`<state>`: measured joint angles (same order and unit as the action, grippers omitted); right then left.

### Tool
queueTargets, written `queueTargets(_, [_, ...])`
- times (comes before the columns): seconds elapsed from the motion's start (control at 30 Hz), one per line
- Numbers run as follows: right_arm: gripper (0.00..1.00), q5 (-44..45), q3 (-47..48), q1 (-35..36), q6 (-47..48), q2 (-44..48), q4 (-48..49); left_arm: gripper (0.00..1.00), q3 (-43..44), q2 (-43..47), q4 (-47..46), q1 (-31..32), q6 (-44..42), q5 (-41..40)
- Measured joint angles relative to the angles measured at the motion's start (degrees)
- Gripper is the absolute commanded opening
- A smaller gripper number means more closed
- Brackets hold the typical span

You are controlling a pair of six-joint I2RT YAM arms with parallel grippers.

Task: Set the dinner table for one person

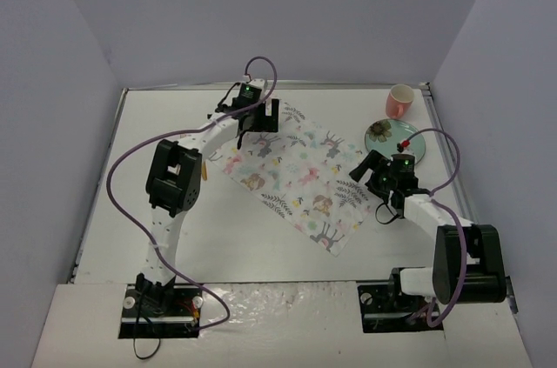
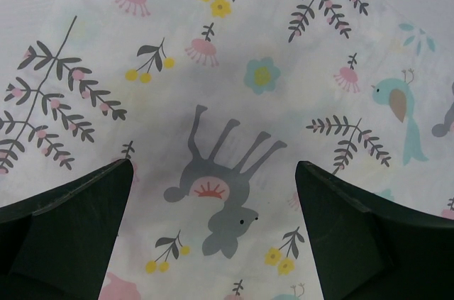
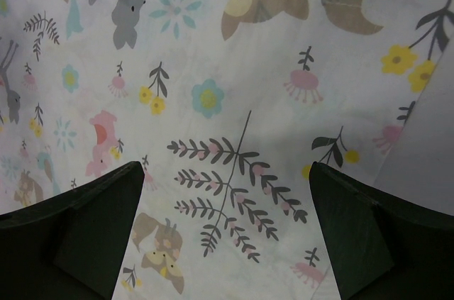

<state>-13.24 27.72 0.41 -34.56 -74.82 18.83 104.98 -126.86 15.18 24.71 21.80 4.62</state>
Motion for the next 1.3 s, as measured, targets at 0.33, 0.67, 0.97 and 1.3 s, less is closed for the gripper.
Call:
queueTargets(0.33, [1.00, -1.77, -0.13, -16.46, -3.14, 2.80, 0.75, 0.97, -1.49, 8.85, 9.76, -0.43, -1.38, -4.57])
queueTargets(0.67, [0.95, -4.13, -0.09, -27.26, -11.86, -0.05, 5.89, 0.97, -15.47, 38.36, 14.96, -1.76, -2.20, -6.41])
queueTargets(0.97, [0.93, -6.54, 3.45, -28.19, -16.13, -14.30, 15.83, 0.97, -31.68, 53.80, 20.85, -4.85, -5.30, -7.15])
queueTargets(1.3, [0.85, -8.78, 6.01, -28.20, -18.27, -22.35, 26.64, 0.97, -40.81, 64.70, 17.14, -7.98, -6.89, -10.06])
